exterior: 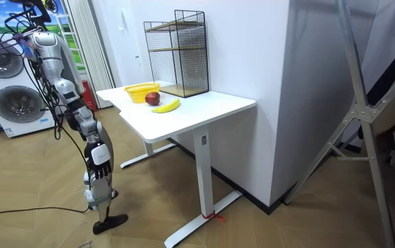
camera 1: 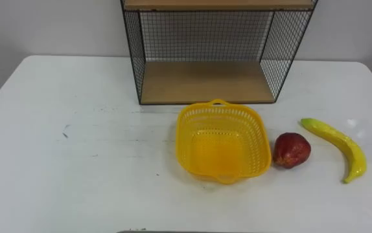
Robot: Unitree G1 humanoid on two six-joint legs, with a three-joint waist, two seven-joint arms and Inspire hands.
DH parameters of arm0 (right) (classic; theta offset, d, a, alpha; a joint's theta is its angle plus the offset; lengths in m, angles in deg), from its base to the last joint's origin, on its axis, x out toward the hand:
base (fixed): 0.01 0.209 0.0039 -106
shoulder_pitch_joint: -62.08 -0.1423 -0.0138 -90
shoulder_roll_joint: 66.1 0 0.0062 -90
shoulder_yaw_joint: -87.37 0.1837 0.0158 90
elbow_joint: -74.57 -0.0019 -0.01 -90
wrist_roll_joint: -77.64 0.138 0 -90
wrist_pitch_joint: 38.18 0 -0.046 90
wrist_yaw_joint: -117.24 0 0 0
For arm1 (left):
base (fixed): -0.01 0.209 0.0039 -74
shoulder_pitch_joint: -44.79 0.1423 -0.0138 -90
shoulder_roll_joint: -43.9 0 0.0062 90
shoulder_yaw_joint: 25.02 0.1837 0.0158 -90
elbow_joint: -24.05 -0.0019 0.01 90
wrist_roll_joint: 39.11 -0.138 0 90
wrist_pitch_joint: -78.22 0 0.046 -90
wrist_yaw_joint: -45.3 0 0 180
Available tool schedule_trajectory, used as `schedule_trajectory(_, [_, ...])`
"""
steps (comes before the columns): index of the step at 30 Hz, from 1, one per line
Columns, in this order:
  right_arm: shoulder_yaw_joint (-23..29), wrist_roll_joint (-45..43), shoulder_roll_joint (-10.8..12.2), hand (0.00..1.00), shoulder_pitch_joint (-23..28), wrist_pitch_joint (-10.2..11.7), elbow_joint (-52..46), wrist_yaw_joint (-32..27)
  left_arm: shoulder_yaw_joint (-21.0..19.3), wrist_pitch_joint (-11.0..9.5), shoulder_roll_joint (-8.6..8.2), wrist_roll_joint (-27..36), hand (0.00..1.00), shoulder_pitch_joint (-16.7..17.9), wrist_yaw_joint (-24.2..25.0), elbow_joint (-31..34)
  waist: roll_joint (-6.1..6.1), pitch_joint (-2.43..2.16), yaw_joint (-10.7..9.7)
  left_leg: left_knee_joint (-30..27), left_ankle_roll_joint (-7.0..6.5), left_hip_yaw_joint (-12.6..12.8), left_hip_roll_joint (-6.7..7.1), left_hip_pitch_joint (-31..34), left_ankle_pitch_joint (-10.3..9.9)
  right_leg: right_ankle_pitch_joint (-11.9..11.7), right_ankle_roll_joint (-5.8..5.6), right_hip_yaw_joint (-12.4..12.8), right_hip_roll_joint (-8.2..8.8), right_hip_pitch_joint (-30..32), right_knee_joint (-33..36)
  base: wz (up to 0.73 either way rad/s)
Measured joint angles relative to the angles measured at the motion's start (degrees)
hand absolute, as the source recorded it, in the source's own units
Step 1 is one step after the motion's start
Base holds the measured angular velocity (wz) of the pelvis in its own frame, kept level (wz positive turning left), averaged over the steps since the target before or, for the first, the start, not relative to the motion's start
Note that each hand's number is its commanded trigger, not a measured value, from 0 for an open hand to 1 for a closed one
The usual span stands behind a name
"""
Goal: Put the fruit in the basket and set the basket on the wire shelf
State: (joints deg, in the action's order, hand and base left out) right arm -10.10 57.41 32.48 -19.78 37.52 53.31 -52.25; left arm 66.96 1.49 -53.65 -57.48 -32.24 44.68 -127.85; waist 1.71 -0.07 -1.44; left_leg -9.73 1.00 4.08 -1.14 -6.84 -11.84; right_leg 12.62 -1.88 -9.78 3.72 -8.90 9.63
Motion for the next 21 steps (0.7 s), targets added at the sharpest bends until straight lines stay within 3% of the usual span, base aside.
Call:
schedule_trajectory(10, [0.1, 0.1, 0.0, 0.00, 0.1, 0.1, -0.2, -0.5, 0.0, -0.8, -0.02, -2.0, 0.00, 0.0, 0.0, 0.2, 0.51, 0.03, 0.0, -0.1, 0.04, -0.4, 0.02, 0.1, 0.0, 0.2, 0.07, -0.3, 0.00, -0.1, 0.0, 0.01])
schedule_trajectory(21, [2.2, 9.9, 0.1, 0.00, 0.5, 0.5, 0.1, -5.9, -0.1, -0.7, -0.08, -2.5, 0.00, 0.3, 0.0, 0.3, 0.55, 0.08, 0.1, 0.0, 0.04, -0.3, 0.05, 0.0, 0.0, 0.2, 0.06, 0.1, -0.03, 0.0, 0.0, 0.00])
